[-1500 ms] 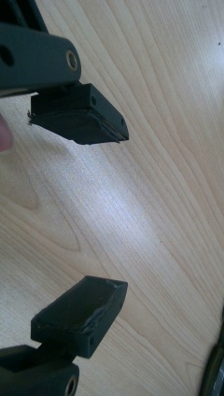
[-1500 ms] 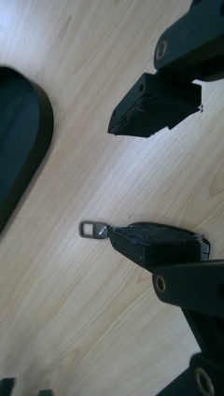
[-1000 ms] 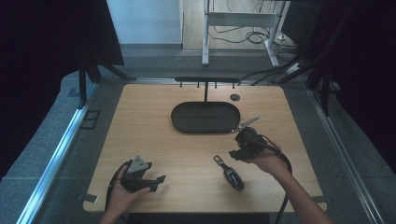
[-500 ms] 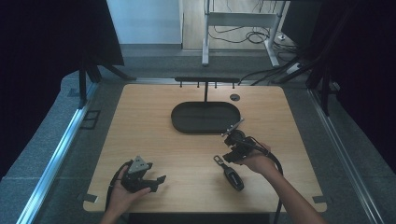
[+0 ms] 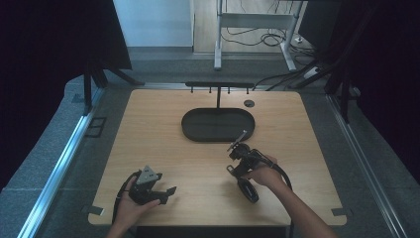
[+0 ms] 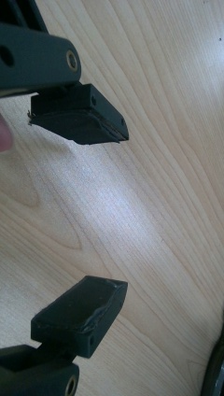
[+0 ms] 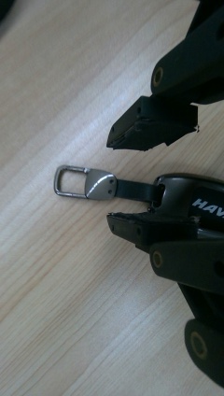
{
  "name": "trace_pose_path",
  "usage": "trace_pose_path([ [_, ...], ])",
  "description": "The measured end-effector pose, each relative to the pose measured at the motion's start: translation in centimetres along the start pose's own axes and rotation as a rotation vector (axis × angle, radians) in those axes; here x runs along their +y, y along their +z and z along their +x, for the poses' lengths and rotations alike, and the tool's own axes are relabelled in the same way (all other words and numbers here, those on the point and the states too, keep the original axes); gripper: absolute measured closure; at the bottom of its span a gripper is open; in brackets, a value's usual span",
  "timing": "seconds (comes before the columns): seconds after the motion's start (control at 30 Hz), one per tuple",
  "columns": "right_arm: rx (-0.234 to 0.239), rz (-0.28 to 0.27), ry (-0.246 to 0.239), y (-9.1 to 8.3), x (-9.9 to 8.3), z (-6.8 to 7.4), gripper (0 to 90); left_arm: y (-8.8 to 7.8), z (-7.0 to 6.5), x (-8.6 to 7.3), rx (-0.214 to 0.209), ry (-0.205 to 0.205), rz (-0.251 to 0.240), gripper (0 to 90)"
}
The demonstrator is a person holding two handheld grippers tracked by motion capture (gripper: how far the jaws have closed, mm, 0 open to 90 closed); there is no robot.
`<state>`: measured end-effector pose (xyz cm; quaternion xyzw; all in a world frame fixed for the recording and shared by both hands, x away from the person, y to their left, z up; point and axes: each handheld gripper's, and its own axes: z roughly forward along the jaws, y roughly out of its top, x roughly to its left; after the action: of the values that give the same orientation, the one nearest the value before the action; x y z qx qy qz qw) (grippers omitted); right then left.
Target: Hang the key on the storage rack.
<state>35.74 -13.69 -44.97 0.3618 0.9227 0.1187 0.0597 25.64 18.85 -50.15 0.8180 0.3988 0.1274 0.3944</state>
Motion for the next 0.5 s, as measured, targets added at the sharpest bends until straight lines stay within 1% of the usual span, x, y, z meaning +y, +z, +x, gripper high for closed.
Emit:
trace_pose_path([
  [0.03,0.004,0.012,-0.002,0.5,0.0,0.1,57.0,0.0,0.0,0.0,0.001,-0.001,0.0,24.2],
  [0.17,0.009,0.02,0.003,1.1,-0.1,0.1,58.2,0.0,0.0,0.0,0.0,0.001,-0.001,24.2],
  [0.4,0.019,0.043,0.022,1.8,-0.2,0.0,59.7,0.1,-0.1,0.0,0.0,0.004,0.003,24.2],
  [0.47,0.021,0.052,0.027,2.0,-0.2,0.0,59.8,0.0,-0.1,0.0,-0.002,0.003,-0.003,24.2],
  [0.5,0.021,0.057,0.037,2.2,-0.2,-0.1,61.3,-0.1,0.0,0.1,-0.001,0.002,-0.005,24.2],
])
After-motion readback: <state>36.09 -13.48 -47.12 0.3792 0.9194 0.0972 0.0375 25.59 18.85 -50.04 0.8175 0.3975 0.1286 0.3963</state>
